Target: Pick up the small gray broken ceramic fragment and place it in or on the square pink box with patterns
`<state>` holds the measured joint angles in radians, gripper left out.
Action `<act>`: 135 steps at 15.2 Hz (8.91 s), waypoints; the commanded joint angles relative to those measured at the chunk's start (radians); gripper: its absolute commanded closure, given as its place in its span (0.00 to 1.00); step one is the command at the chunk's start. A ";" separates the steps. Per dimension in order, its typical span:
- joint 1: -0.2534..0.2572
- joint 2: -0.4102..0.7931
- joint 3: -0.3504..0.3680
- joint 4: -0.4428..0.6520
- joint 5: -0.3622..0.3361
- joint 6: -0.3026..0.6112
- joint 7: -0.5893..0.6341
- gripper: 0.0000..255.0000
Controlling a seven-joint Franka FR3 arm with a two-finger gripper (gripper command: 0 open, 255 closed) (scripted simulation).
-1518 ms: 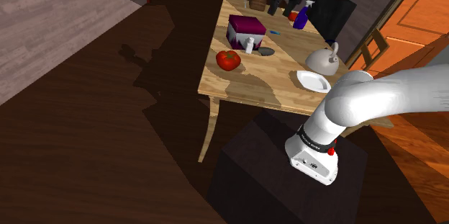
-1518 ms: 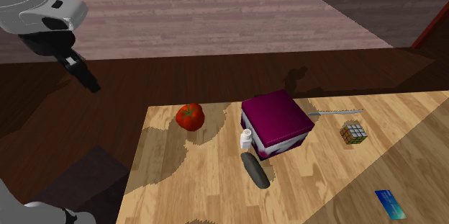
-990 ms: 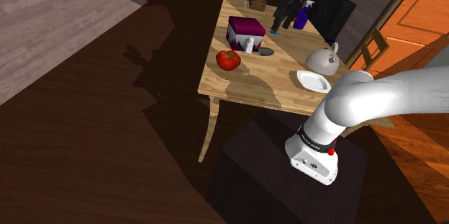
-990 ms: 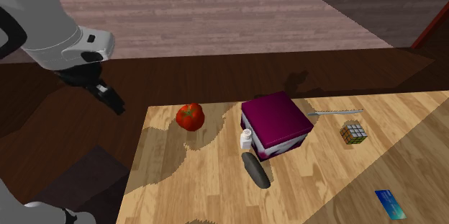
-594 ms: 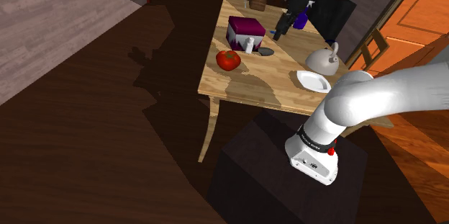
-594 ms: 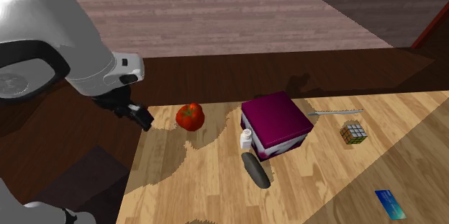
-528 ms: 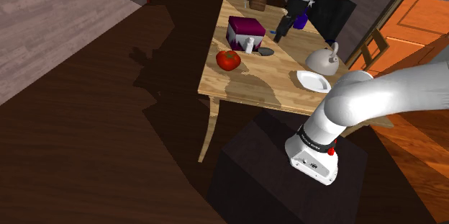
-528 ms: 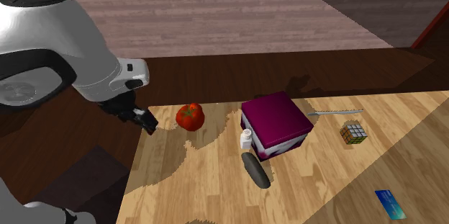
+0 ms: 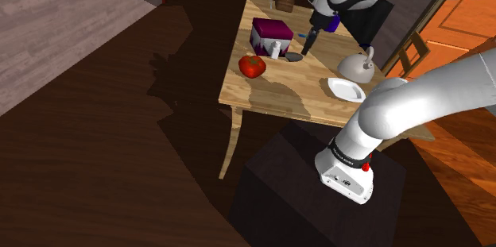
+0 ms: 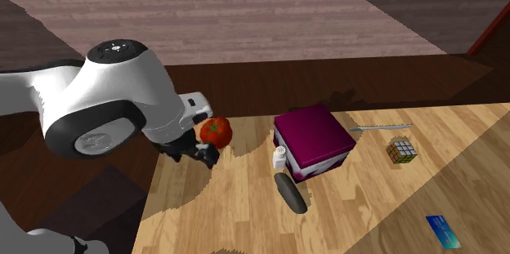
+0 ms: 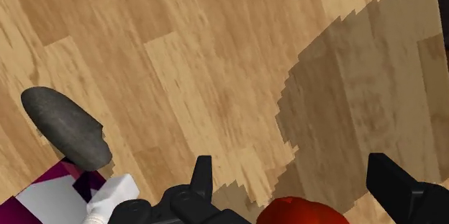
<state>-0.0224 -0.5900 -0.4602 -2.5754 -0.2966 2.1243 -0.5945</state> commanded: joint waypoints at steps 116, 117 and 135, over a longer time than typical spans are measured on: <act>-0.047 1.252 -0.164 1.244 0.634 0.010 -0.897 1.00; -0.047 1.252 -0.164 1.244 0.634 0.010 -0.897 1.00; -0.019 1.183 -0.189 1.259 0.599 -0.068 -0.879 0.00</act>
<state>-0.0412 0.5940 -0.6491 -1.3183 0.3026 2.0588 -1.4730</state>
